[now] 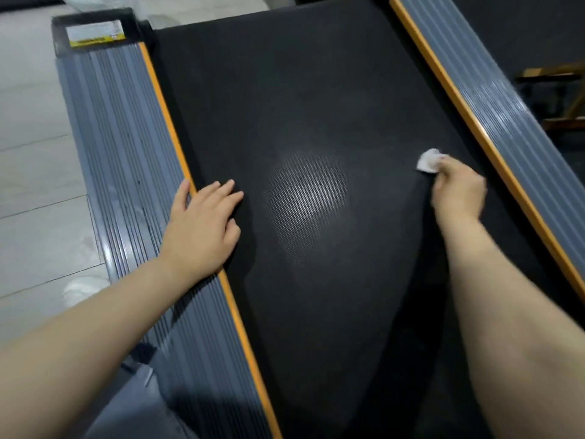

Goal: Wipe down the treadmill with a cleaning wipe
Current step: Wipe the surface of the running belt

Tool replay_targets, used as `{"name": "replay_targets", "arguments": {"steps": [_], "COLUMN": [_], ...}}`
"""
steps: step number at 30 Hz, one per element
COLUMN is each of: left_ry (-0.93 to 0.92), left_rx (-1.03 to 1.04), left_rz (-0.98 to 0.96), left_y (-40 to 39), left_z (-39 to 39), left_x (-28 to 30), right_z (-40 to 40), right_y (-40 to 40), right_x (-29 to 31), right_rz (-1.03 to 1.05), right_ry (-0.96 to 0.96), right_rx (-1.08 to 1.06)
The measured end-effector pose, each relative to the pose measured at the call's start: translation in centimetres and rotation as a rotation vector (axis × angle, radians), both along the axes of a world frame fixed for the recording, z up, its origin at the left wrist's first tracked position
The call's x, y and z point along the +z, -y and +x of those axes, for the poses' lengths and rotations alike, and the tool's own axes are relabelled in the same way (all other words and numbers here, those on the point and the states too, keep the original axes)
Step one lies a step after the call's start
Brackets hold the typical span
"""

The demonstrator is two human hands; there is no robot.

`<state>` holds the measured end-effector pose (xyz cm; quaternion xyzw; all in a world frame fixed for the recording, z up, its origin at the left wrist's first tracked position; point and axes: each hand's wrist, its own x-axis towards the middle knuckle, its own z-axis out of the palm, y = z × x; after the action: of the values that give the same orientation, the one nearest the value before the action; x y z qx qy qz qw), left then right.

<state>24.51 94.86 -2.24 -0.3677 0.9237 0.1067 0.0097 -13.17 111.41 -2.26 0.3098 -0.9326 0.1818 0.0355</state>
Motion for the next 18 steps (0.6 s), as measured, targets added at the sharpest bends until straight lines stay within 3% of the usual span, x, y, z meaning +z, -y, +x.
{"name": "replay_targets", "arguments": {"steps": [2,3,7,9,11,14,16,18], "left_ry": [0.007,0.009,-0.012,-0.023,-0.037,-0.042,-0.041,-0.04], "left_rx": [0.001,-0.004,0.008,0.019,0.028,0.031,0.036,0.033], "left_rz": [0.009,0.007,-0.001,0.018,0.026,0.014,0.013,0.013], "left_y": [-1.6,-2.1,-2.3,-2.2,-2.4,-2.5,-2.4,-2.5], "left_z": [0.1,0.1,0.2,0.2,0.2,0.2,0.1,0.2], "left_x": [0.0,0.1,0.5,0.5,0.5,0.5,0.6,0.6], "right_z": [-2.8,-2.2,4.3,10.5,18.6,28.6,28.6,23.8], "right_y": [-1.5,-1.3,0.6,0.5,0.2,-0.8,-1.1,-0.8], "right_x": [0.0,-0.4,-1.2,-1.8,-2.0,-2.5,-2.9,-2.1], "right_rz": [-0.004,0.012,0.009,-0.109,-0.224,-0.209,-0.129,-0.116], "right_ry": [0.064,0.081,-0.015,-0.05,0.059,0.161,0.131,0.123], "right_rx": [-0.273,-0.298,-0.132,0.084,0.407,0.89,1.125,1.187]}}
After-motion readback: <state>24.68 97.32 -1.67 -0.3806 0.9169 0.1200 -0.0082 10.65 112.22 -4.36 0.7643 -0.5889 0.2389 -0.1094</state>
